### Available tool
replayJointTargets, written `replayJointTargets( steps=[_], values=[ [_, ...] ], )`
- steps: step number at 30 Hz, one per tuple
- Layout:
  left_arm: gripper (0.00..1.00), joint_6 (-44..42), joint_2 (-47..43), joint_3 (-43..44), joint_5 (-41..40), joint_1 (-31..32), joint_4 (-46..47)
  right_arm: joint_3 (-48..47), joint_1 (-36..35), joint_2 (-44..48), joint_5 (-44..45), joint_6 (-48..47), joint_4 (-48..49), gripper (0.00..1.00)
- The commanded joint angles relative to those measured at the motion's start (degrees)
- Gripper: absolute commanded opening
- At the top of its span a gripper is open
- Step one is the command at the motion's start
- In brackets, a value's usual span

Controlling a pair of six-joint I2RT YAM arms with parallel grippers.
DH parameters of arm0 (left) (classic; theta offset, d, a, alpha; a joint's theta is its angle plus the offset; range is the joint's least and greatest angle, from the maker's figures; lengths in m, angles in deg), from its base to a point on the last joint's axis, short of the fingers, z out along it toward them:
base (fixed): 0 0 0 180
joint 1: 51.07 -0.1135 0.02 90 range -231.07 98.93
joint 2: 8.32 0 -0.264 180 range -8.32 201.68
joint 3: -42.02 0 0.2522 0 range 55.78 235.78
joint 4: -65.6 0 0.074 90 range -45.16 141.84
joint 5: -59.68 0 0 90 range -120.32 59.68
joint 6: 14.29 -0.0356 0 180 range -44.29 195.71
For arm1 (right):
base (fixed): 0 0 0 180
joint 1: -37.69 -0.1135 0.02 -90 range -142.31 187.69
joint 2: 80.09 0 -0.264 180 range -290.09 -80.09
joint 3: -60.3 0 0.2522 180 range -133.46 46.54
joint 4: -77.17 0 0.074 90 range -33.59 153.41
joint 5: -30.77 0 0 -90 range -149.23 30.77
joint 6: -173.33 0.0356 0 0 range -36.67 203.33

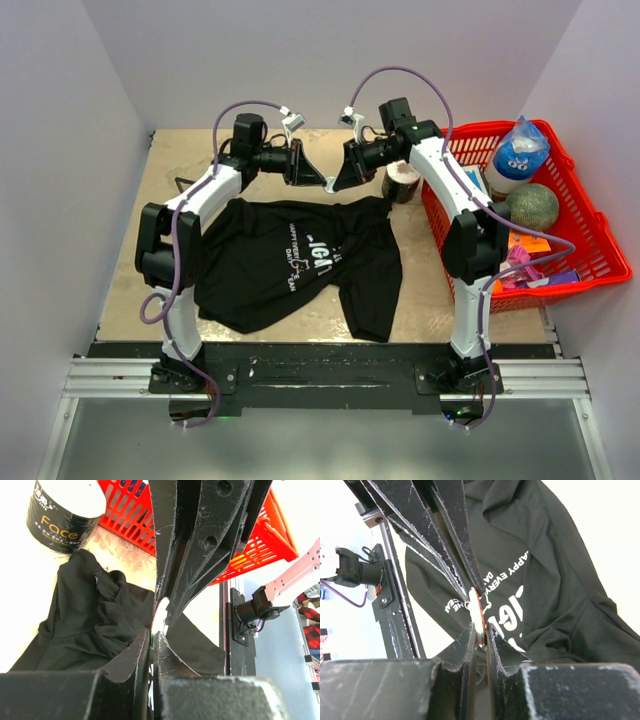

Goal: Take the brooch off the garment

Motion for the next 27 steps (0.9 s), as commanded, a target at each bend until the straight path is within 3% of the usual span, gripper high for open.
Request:
replayJointTargets(
  steps=[1,5,8,13,16,19,22,23,24,27],
  values=[
    [0.03,3.69,0.63,1.92,3.17,0.50,6.27,-3.03,-0.77,-0.54,-1.98,0.98,1.95,0.13],
    [0.10,4.49,0.81,1.92,3.61,0.50,6.98,-3.64,-1.03,-1.06,-2.07,1.51,2.30,0.13],
    [0.02,4.66,1.07,2.01,3.79,0.50,7.42,-3.82,-1.03,-1.24,-2.07,1.60,2.30,0.14],
    [0.00,7.38,1.25,1.66,5.37,0.50,10.66,-3.82,-1.12,-1.77,-1.89,2.21,2.57,0.15],
    [0.00,6.60,0.37,1.75,5.28,0.06,9.19,-3.91,-0.86,-2.12,-1.01,3.88,3.53,0.28],
    [0.00,2.65,-0.68,1.83,4.67,-1.17,4.02,-4.69,-0.25,-1.77,-0.49,5.02,4.32,0.52],
    [0.00,-4.28,-1.38,2.27,3.18,-2.84,-4.49,-5.40,1.50,-0.98,-0.93,5.64,4.94,0.60],
    [0.00,-8.65,-1.65,2.80,1.87,-3.63,-6.88,-5.57,2.21,-0.72,-1.01,6.51,5.12,0.68],
    [0.00,-11.66,-1.82,3.41,0.98,-4.07,-9.78,-5.66,2.91,-0.19,-1.88,6.96,5.20,0.94],
    [0.00,-26.07,-3.93,5.79,-4.72,-6.35,-24.45,-5.14,6.52,1.13,-2.16,7.93,5.65,0.99]
  ],
)
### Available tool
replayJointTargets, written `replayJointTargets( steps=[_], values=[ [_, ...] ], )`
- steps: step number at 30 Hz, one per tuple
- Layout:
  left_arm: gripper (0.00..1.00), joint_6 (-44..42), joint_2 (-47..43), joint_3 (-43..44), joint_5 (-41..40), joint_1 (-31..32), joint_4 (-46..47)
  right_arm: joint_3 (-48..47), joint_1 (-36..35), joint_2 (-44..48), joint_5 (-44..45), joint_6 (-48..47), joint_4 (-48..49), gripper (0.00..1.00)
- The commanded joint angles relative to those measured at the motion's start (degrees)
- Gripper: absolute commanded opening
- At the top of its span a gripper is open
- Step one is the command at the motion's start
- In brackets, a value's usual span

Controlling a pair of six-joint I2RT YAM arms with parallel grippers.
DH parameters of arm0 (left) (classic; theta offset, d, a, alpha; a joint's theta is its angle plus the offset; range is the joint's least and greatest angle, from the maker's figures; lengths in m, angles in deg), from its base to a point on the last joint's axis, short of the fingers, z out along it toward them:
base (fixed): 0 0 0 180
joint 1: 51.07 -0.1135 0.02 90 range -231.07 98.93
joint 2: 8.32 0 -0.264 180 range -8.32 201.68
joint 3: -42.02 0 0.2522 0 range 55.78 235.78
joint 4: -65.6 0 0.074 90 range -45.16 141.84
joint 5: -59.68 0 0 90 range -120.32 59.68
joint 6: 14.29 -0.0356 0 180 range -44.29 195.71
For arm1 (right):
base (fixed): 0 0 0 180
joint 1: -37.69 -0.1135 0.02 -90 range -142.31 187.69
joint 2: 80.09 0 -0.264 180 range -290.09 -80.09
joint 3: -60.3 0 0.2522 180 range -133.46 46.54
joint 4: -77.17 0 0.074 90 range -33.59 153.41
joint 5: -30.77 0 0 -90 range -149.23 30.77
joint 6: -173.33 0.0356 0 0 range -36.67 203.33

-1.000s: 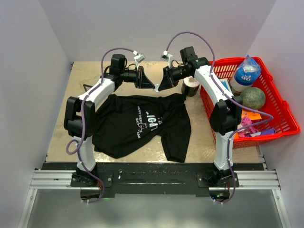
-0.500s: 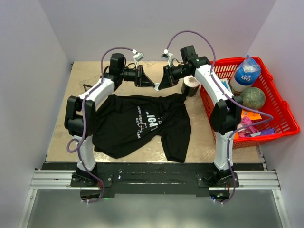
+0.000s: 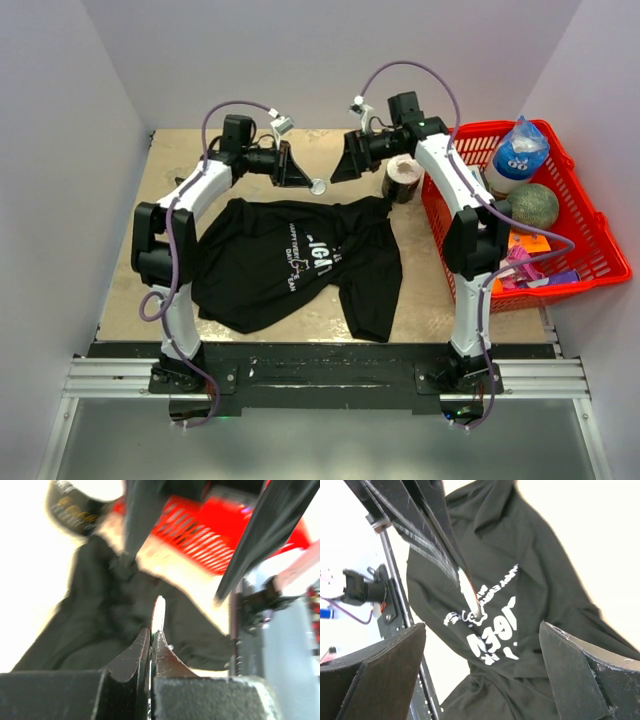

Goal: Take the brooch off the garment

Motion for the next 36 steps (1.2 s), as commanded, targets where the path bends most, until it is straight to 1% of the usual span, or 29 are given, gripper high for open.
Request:
replayJointTargets(
  steps=[1,2,3,4,5,6,7,8,9,10,11,14,16,19,22,23,24,26,28,32,36],
  values=[
    [0.00,-21.45,-5.42,5.09,-8.31,-5.04,-23.21,-1.75,5.91,4.19,0.06,1.90,2.50,0.99],
    [0.00,-27.92,-6.90,5.44,-10.08,-6.01,-26.58,-1.31,6.44,4.63,1.13,0.94,2.24,0.99],
    [0.00,-31.55,-7.70,6.05,-12.53,-6.81,-34.09,-0.96,6.97,4.98,2.18,0.23,1.89,0.99],
    [0.00,-35.50,-8.49,7.19,-18.56,-8.55,-37.74,-0.69,7.06,5.42,4.80,-0.56,1.45,0.99],
    [0.00,-43.11,-10.42,7.46,-21.84,-9.36,-40.90,-0.52,7.06,5.60,5.79,-1.87,1.18,0.99],
    [0.00,-46.67,-11.65,7.38,-25.35,-10.23,-45.63,-0.25,7.06,5.69,6.75,-2.32,1.44,0.99],
    [0.00,-50.01,-13.06,6.16,-32.26,-12.16,-47.07,-0.08,6.98,5.78,7.72,-2.33,1.79,0.99],
    [0.00,-56.31,-16.20,5.19,-35.64,-13.05,-48.05,-0.34,6.97,5.43,8.08,-2.33,2.06,0.99],
    [0.00,-59.42,-17.63,4.14,-39.06,-13.84,-49.01,-0.60,6.97,5.17,8.25,-2.33,2.06,0.99],
    [0.00,-62.06,-19.12,1.95,-44.84,-15.85,-48.93,-1.21,6.97,4.81,8.43,-2.06,2.23,0.99],
    [0.00,-66.96,-21.14,1.06,-46.90,-17.00,-48.93,-1.48,6.97,4.20,8.69,-1.80,2.67,0.99],
    [0.00,-74.88,-22.38,-2.63,-54.20,-19.55,-46.75,-2.36,7.06,2.97,8.96,-0.22,3.63,0.99],
    [0.00,-77.63,-22.21,-5.79,-57.80,-20.61,-41.92,-2.36,6.98,2.44,8.87,0.92,4.25,0.99],
    [0.00,-80.19,-19.32,-6.59,-60.97,-20.88,-37.70,-3.06,6.98,1.74,8.87,1.63,4.43,0.99],
    [0.00,-78.71,-16.33,-8.09,-60.90,-21.49,-29.44,-3.07,7.06,2.08,10.18,1.80,4.69,0.99],
    [0.00,-78.78,-16.06,-8.70,-60.55,-21.67,-25.33,-2.89,6.98,2.26,10.62,1.89,4.69,0.99],
    [0.00,-79.05,-15.71,-10.01,-60.54,-21.58,-23.73,-2.45,7.06,2.70,11.24,1.89,4.87,0.99],
    [0.00,-80.10,-14.13,-10.29,-60.72,-21.58,-21.87,-1.92,6.98,3.05,11.68,1.89,4.96,0.99],
    [0.00,-80.19,-11.77,-9.32,-61.24,-21.58,-22.04,-0.96,6.98,3.67,11.95,1.89,5.13,0.99],
    [0.00,-81.16,-10.26,-10.55,-62.21,-21.67,-17.31,0.36,6.89,3.84,12.12,2.51,5.66,0.99],
    [0.00,-81.69,-8.68,-11.08,-62.65,-21.58,-15.01,0.45,6.71,3.76,12.65,2.25,5.66,0.99]
  ],
)
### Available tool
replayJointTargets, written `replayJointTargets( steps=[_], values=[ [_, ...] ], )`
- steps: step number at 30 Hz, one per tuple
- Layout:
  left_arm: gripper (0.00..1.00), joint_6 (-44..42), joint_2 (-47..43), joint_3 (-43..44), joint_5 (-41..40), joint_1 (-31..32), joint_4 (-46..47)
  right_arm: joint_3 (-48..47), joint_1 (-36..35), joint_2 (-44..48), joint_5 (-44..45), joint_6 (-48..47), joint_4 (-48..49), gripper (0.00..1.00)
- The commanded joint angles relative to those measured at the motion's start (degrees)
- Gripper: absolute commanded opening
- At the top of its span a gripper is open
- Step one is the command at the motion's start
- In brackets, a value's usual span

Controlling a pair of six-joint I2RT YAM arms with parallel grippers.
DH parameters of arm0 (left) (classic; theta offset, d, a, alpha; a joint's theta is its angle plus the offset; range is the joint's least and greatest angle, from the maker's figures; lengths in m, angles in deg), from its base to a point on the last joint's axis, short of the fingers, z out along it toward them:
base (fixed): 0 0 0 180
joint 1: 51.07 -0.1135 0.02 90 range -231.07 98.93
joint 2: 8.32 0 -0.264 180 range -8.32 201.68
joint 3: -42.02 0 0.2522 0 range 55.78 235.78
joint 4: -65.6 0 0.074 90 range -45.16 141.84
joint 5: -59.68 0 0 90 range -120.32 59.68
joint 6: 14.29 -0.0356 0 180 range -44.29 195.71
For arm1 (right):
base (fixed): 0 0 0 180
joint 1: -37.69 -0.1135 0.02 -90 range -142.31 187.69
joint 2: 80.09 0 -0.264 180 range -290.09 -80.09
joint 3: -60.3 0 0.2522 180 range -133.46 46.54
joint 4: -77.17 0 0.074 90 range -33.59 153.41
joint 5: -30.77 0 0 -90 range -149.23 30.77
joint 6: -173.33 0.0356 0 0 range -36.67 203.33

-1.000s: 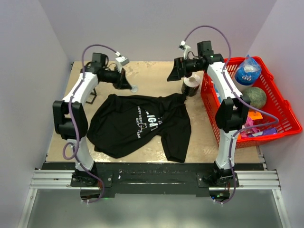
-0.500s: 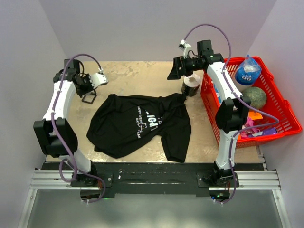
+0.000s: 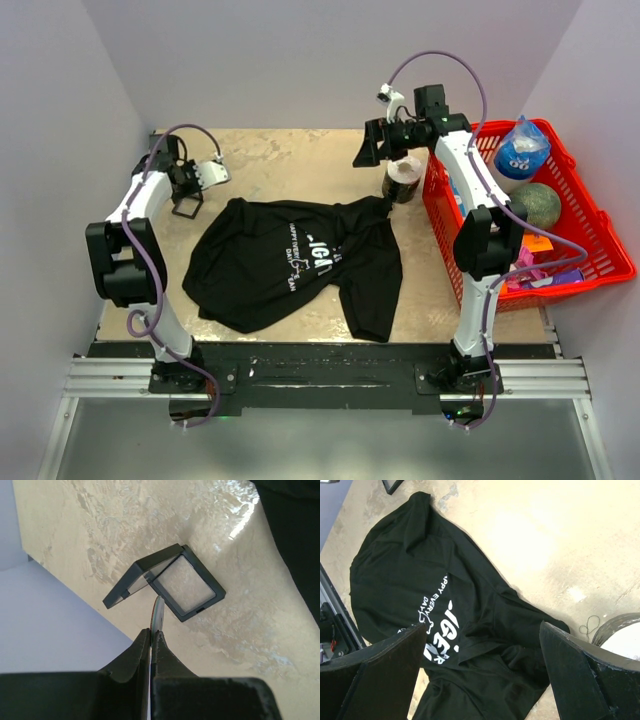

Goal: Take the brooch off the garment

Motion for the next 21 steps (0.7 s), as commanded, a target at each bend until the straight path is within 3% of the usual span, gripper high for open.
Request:
replayJointTargets(
  steps=[1,21],
  values=[
    [0.00,-2.41,2.35,-0.15,-1.23,-0.34,6.17,0.12,-0.09,1.62,1.41,0.52,1.71,0.99],
    [0.00,-4.70,8.87,0.73,-2.12,-0.51,10.57,-0.84,-1.49,-0.14,2.39,0.61,1.62,0.99]
  ],
)
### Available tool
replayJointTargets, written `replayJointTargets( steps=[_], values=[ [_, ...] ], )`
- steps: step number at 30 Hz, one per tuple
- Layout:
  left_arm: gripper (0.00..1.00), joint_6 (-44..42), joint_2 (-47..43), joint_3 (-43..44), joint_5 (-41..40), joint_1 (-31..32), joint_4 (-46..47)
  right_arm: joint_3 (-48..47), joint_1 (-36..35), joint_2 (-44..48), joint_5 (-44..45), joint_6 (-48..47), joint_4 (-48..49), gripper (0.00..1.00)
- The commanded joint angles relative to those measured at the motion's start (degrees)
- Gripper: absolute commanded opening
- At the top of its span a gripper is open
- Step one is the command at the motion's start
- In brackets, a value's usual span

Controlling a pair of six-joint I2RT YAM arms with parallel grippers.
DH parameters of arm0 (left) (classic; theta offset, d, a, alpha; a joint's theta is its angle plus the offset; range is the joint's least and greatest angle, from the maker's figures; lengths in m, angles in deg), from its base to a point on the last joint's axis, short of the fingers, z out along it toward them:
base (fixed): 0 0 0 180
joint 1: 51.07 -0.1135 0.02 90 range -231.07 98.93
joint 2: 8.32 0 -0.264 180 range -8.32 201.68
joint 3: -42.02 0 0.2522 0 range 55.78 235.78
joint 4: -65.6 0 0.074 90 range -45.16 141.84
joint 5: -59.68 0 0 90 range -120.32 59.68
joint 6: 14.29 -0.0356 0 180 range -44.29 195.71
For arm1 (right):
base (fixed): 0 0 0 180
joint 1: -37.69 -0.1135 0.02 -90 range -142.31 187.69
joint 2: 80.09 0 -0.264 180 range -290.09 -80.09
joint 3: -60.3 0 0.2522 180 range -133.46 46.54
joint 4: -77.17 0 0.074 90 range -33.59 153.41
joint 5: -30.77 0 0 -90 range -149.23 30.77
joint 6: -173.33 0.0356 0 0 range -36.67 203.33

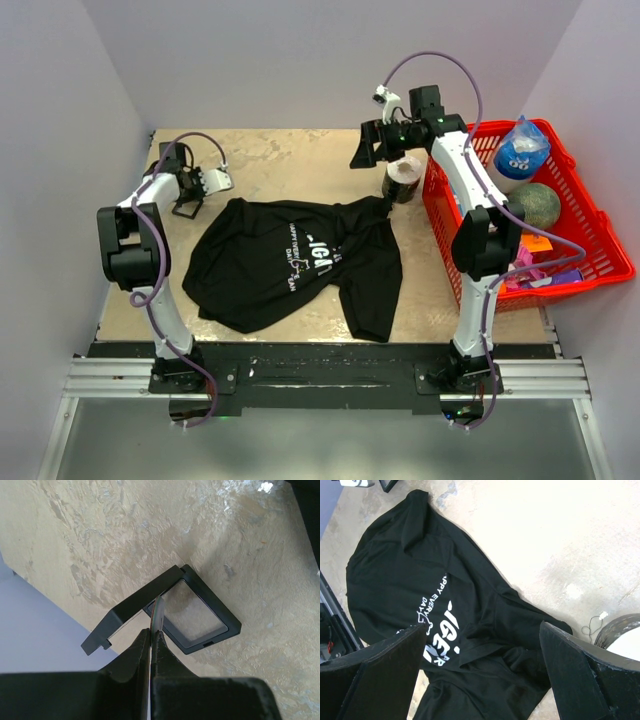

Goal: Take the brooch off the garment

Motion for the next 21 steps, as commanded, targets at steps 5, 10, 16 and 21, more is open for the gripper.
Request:
replayJointTargets(
  steps=[5,10,16,21],
  values=[
    [0.00,-2.78,-0.16,0.03,-0.04,-0.42,3.44,-1.32,-0.36,-0.67,0.57,0.15,1.29,0.99],
    [0.00,-3.75,-1.12,-1.90,-0.56,-0.51,3.27,-1.94,-0.44,-1.55,0.13,0.15,1.29,0.99],
    [0.00,-4.10,-2.18,-4.54,-0.48,-0.51,5.02,-2.03,-0.53,-1.99,-0.22,0.15,1.29,0.99],
    [0.01,-3.84,-3.58,-6.04,-0.48,-0.51,5.55,-1.59,-0.44,-1.38,-0.22,-0.29,0.94,0.99]
  ],
)
